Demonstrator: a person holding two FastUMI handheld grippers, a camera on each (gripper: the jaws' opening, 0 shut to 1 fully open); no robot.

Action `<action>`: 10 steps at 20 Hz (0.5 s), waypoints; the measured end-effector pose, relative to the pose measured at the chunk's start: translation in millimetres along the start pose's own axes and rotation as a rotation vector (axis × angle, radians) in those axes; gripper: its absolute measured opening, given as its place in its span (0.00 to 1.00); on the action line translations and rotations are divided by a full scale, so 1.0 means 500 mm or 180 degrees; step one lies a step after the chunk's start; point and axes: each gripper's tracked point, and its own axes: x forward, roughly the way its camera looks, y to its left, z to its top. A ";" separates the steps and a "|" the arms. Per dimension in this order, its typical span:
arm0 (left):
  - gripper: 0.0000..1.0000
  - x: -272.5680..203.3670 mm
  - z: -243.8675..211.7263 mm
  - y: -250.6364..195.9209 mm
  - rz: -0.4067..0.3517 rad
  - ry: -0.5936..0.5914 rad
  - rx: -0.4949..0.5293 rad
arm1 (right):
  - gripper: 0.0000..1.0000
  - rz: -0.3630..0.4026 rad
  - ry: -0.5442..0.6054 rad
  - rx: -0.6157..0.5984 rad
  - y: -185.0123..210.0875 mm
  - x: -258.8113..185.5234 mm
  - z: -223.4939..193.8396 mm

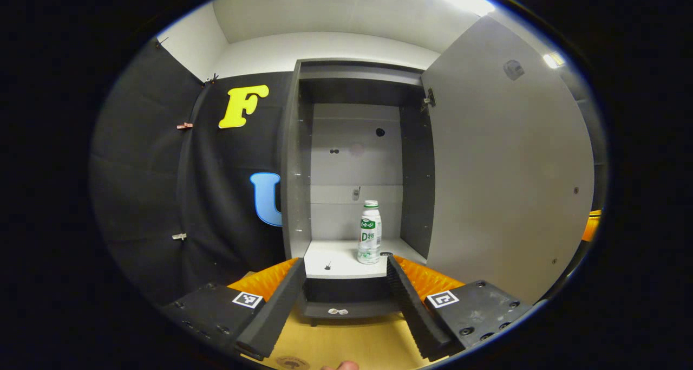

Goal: Open the cabinet door with the right hand, grasp the bottle in the cabinet with the left hand and place it on the coaster, then close the cabinet door with the right hand.

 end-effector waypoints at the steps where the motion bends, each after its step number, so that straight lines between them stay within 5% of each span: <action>1: 0.95 0.017 0.001 -0.013 -0.0034 -0.0002 0.0000 | 0.14 0.0015 0.0010 -0.0029 -0.001 0.000 -0.002; 3: 0.94 0.057 0.004 -0.035 -0.0090 -0.0010 0.0031 | 0.14 0.0020 0.0022 -0.0122 -0.015 0.000 -0.005; 5: 0.94 0.100 0.004 -0.055 -0.0139 -0.0005 0.0010 | 0.29 -0.0034 -0.0016 -0.0111 -0.027 -0.011 0.005; 10: 0.92 0.218 -0.001 -0.095 -0.0210 0.0015 -0.0014 | 0.34 -0.0393 -0.0065 0.0075 -0.105 -0.025 0.008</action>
